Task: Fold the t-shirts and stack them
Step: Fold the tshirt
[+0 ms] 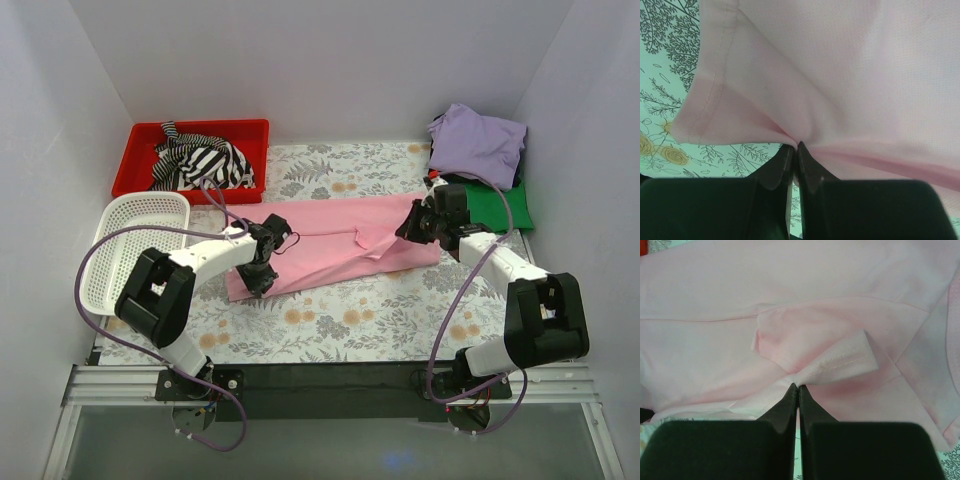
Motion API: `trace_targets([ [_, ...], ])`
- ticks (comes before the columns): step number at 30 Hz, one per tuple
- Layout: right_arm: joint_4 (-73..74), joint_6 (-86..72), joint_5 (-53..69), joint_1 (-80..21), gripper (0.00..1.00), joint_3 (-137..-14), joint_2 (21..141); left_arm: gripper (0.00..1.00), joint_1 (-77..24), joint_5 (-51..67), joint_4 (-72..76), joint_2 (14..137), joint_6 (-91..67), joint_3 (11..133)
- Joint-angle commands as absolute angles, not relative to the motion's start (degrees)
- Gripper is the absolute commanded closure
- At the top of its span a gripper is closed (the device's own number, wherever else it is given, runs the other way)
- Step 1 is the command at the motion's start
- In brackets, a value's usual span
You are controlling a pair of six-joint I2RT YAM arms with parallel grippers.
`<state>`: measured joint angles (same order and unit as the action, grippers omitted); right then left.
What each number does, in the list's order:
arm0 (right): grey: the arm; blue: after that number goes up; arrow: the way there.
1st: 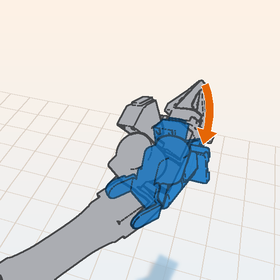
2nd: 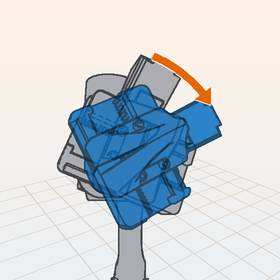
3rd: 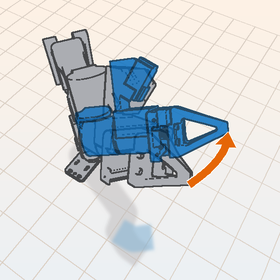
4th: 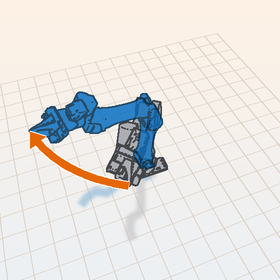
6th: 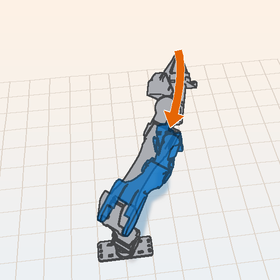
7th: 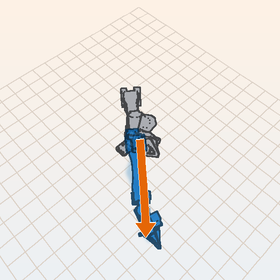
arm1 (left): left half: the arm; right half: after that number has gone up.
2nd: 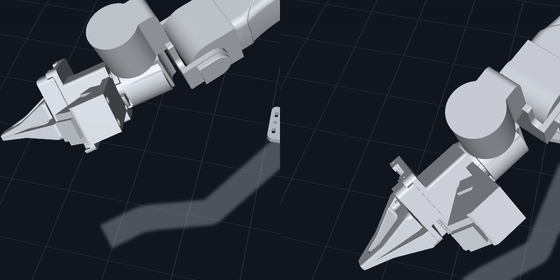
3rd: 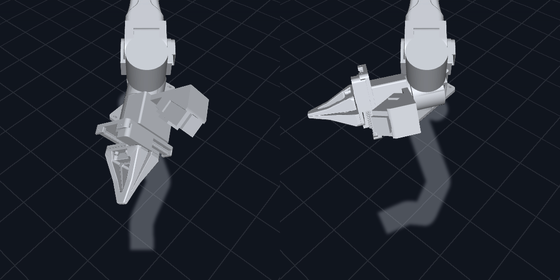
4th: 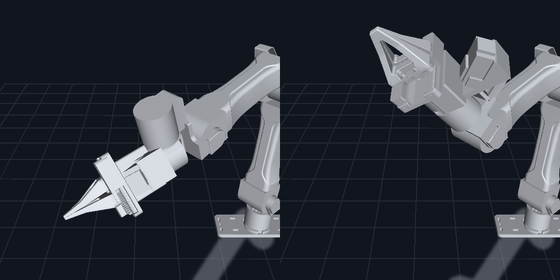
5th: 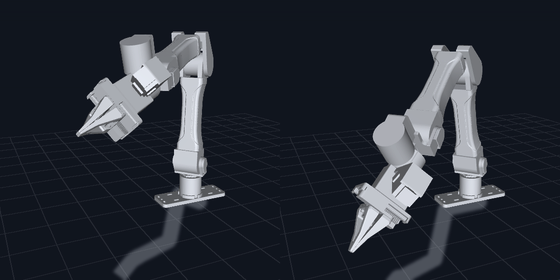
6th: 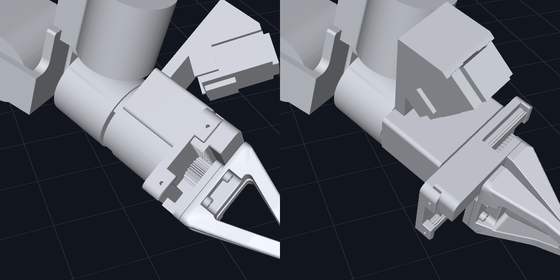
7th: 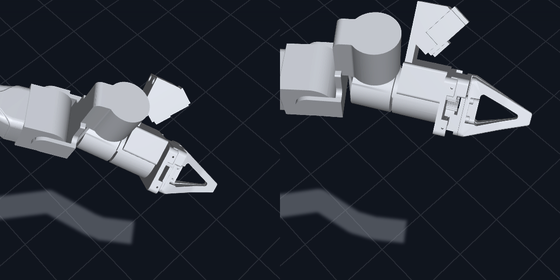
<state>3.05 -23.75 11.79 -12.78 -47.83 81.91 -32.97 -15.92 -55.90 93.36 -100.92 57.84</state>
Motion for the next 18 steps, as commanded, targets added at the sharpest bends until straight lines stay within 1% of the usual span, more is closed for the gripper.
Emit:
trace_targets([
  [1,4.04,-22.5,9.76,-12.74,0.99,-48.86,82.44,0.98,-33.13,-20.29,-58.27,93.25,-100.2,61.6],
  [11,4.57,-21.71,10.2,-12.74,0.98,-50.8,85.43,0.96,-32.78,-25.57,-62.22,94.92,-99.84,66.88],
  [13,4.57,-21.71,10.19,-12.74,0.98,-51.41,85.69,0.93,-32.43,-26.28,-62.23,95.53,-98.62,67.15],
  [16,4.66,-21.62,9.85,-12.66,0.98,-52.47,85.69,0.84,-30.94,-26.02,-61.44,96.15,-95.82,68.03],
  [18,4.66,-21.45,9.49,-12.74,0.98,-52.91,85.43,0.79,-29.63,-26.45,-62.04,97.38,-95.45,69.51],
])
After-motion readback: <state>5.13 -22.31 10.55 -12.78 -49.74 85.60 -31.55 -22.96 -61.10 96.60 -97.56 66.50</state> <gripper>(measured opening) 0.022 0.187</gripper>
